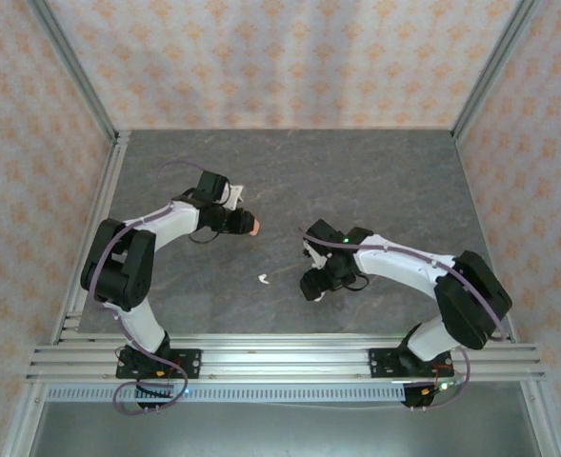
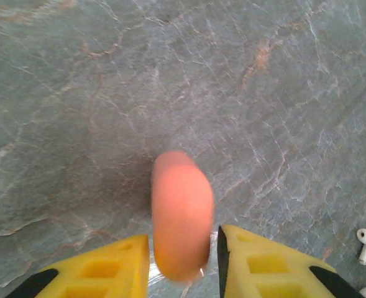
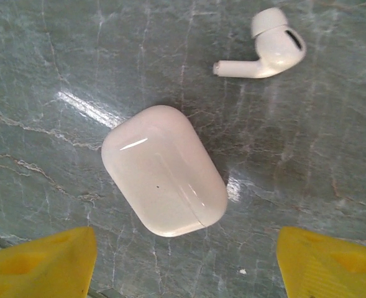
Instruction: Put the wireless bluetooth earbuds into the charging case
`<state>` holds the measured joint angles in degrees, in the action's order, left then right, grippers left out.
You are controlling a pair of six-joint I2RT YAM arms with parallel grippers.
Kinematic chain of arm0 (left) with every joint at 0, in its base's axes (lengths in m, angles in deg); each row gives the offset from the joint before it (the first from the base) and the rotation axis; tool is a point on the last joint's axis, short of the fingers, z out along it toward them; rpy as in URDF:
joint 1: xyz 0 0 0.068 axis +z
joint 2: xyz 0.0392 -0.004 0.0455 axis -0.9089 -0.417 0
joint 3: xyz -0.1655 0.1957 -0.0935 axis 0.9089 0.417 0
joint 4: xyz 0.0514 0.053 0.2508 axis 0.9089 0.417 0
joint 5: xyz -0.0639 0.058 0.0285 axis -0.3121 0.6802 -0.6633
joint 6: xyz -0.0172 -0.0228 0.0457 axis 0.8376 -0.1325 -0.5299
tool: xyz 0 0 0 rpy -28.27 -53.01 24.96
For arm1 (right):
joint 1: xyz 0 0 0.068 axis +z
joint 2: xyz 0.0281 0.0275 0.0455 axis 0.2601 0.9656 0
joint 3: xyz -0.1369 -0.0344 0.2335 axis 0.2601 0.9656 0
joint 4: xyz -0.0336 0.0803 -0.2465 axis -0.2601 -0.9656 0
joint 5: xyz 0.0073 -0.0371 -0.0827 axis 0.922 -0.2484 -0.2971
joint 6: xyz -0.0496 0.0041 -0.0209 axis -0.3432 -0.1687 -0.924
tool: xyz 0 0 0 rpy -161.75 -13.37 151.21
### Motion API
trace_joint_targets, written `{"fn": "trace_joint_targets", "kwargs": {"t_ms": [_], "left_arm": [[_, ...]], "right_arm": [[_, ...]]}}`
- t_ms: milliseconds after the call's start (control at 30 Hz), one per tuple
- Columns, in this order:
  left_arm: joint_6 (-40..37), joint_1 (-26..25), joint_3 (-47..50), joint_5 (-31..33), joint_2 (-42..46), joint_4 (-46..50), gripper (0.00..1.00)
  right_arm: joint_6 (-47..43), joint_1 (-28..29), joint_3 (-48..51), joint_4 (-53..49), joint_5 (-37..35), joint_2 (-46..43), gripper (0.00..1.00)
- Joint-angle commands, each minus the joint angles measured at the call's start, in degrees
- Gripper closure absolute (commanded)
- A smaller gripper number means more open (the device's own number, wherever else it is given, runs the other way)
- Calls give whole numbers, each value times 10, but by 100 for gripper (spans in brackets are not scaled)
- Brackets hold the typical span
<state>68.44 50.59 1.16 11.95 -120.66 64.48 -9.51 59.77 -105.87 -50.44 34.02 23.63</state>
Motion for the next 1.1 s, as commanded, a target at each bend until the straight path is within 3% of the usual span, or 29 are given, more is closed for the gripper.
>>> {"fn": "trace_joint_targets", "kwargs": {"t_ms": [0,200,700,800,1067], "left_arm": [[-1,9,-16,38,11,33,61],[-12,17,-12,51,44,51,49],[-3,18,33,42,128,51,48],[-3,18,40,41,142,54,48],[-3,19,60,43,200,69,48]], "right_arm": [[-32,8,-10,22,-14,7,24],[-54,8,8,75,-13,2,24],[-84,41,-50,-10,-46,114,27],[-86,51,-61,-23,-60,124,32],[-99,63,-79,-49,-83,130,60]]}}
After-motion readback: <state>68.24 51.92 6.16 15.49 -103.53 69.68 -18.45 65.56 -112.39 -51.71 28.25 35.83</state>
